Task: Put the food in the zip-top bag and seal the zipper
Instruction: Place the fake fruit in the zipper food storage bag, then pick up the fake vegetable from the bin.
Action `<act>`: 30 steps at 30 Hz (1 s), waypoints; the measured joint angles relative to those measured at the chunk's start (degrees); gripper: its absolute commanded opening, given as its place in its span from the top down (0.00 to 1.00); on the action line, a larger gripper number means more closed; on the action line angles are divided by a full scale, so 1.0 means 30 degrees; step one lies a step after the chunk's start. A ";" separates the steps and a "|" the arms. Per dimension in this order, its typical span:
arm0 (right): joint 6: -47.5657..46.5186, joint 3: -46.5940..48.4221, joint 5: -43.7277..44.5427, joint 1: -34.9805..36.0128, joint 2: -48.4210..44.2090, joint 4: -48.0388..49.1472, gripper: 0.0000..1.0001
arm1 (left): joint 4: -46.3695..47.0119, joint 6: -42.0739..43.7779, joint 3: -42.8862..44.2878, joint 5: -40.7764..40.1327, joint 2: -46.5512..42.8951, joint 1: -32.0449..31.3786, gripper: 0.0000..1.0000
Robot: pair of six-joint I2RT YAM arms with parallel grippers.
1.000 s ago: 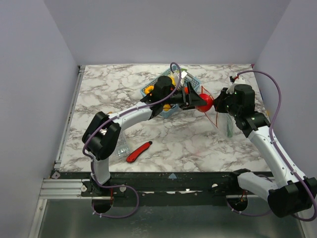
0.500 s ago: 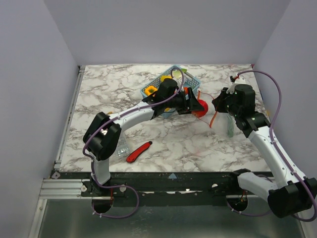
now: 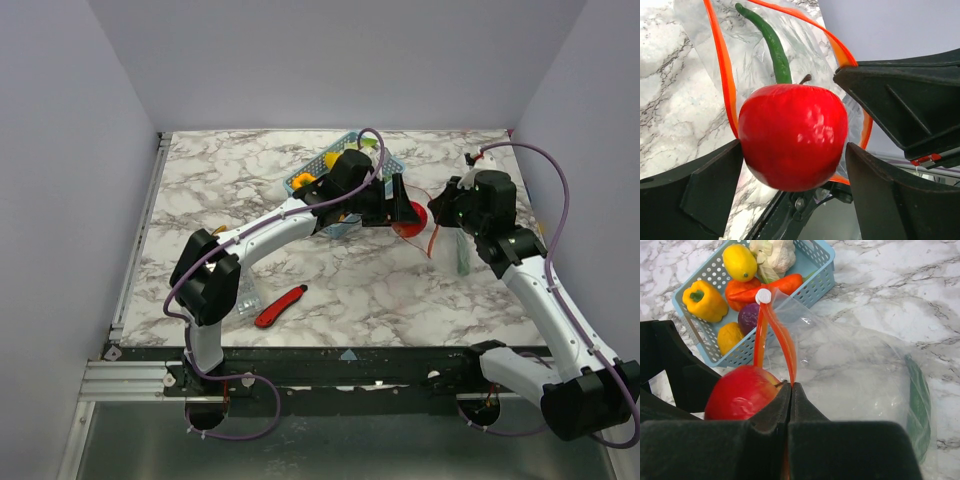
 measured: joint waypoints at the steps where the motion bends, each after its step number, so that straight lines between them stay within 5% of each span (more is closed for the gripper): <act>1: 0.0000 0.0000 0.0007 0.0000 -0.0015 -0.0007 1.00 | -0.0153 0.0073 0.0000 -0.0015 0.0000 -0.0007 0.10; 18: 0.0087 -0.0175 -0.0007 0.0007 -0.0189 0.0022 1.00 | 0.0087 0.1217 -0.1115 -0.0058 -0.0947 -0.0044 0.10; 30: 0.0131 -0.0175 -0.0029 0.0007 -0.0189 0.0036 1.00 | 0.0984 0.3650 -0.3118 -0.1042 -0.3803 0.1953 0.10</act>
